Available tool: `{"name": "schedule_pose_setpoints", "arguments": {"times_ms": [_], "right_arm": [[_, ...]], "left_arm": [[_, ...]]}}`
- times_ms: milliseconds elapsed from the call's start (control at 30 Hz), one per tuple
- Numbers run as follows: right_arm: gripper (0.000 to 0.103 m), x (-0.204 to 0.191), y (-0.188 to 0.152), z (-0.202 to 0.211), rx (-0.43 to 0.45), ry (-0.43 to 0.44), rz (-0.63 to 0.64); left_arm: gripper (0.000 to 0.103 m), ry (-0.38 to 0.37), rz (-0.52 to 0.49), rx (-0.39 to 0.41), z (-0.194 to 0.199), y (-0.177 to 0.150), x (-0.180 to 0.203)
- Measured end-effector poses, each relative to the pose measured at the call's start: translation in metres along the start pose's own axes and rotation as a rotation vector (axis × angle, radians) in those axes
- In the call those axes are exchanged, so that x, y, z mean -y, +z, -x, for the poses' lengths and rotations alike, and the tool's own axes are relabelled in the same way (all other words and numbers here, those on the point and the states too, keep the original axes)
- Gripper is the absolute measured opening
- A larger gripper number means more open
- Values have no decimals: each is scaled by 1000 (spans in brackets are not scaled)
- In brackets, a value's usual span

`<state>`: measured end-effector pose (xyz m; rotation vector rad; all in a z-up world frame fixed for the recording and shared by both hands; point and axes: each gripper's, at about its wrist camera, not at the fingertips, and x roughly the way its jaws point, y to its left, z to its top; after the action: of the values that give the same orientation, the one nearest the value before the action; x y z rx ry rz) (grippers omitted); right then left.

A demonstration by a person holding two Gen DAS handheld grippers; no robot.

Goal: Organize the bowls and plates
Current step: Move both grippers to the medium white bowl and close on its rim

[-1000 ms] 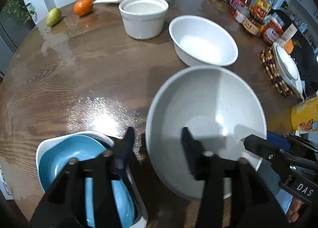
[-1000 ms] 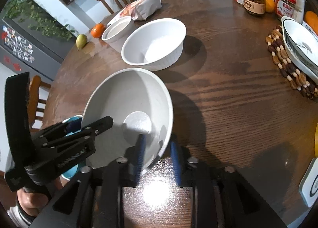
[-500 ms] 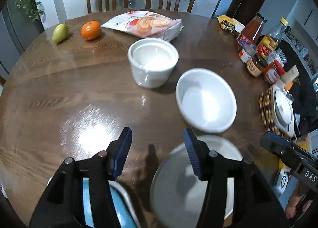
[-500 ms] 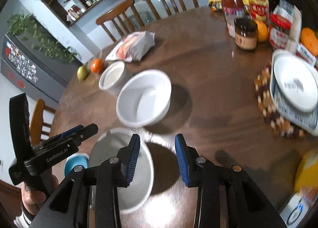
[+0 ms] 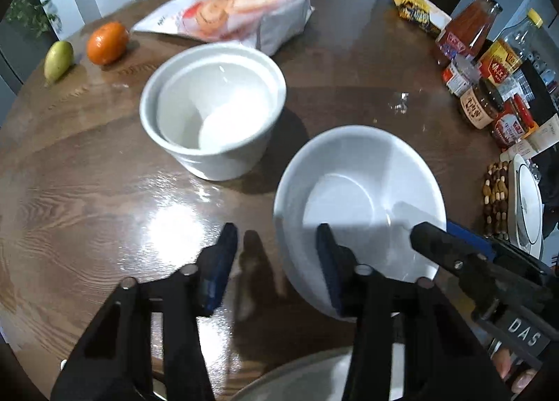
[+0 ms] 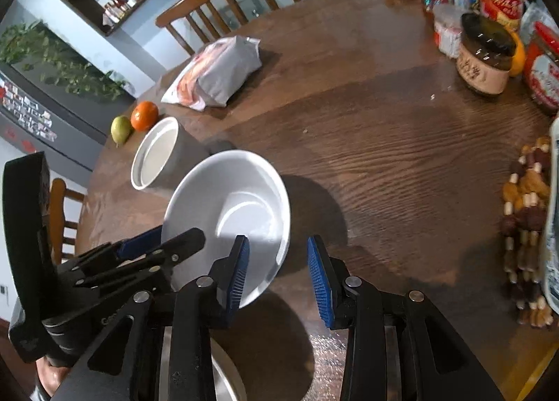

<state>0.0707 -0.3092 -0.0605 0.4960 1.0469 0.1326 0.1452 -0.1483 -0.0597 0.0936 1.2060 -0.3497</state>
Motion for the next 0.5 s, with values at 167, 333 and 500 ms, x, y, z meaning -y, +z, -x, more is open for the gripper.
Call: {"name": "schedule_pose_setpoints", "arguments": {"times_ms": [167, 333, 500], "right_arm": [[14, 1, 1, -8, -17, 10, 6], [12, -2, 3, -8, -8, -21, 26], [11, -7, 2, 8, 32, -11, 22]], "left_arm": [[16, -4, -10, -14, -3, -1, 3], [11, -3, -27, -4, -1, -2, 6], [11, 7, -54, 62, 20, -5, 9]]}}
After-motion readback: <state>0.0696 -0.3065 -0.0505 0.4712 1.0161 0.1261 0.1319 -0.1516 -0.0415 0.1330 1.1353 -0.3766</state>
